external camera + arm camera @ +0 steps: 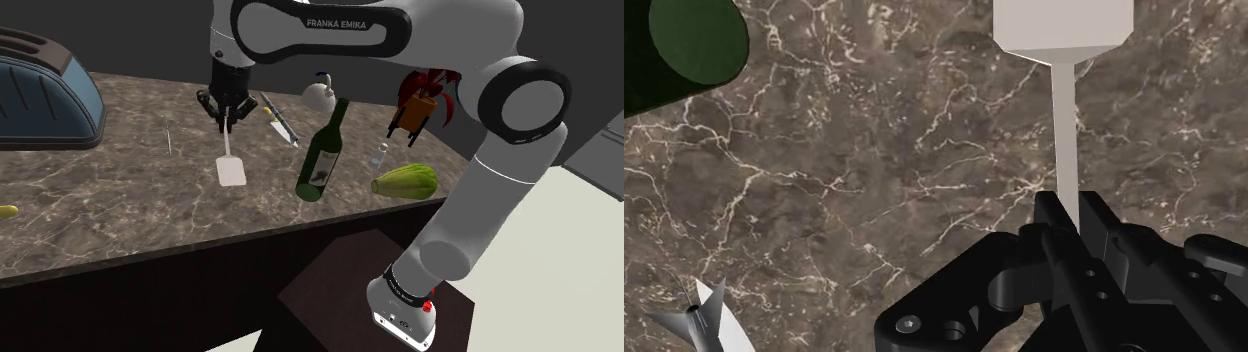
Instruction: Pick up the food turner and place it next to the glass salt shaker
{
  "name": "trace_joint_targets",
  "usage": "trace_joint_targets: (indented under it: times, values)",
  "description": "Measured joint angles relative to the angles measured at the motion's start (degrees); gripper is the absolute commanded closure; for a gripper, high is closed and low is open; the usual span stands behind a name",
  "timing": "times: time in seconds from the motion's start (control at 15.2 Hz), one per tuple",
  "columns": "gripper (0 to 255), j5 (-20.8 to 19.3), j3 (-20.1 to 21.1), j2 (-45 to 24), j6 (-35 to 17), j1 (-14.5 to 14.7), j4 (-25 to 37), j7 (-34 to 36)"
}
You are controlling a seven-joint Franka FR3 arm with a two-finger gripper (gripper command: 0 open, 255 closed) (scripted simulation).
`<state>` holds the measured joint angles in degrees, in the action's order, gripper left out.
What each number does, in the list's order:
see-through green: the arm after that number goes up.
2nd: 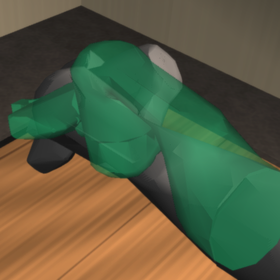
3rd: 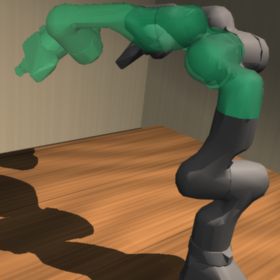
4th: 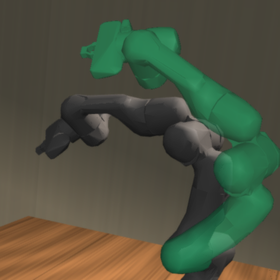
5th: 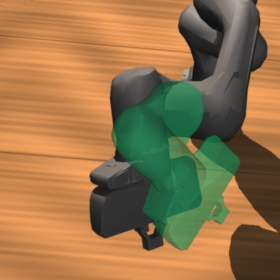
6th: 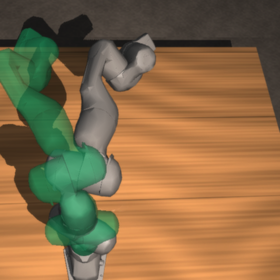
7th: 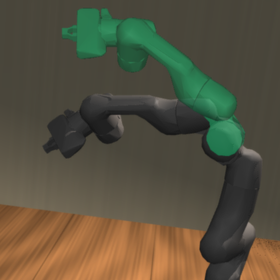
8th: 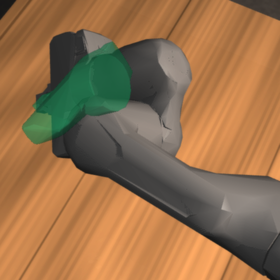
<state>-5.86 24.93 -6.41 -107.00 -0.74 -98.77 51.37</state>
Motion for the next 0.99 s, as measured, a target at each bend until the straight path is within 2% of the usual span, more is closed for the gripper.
trace_joint_targets:
  times: [0.46,0.99]
  values:
    - [255,4.64,-4.58,10.23,-2.96,-5.38,-11.86,-10.88]
    - [255,6.89,-11.32,18.31,-3.85,-9.82,-20.3,-23.01]
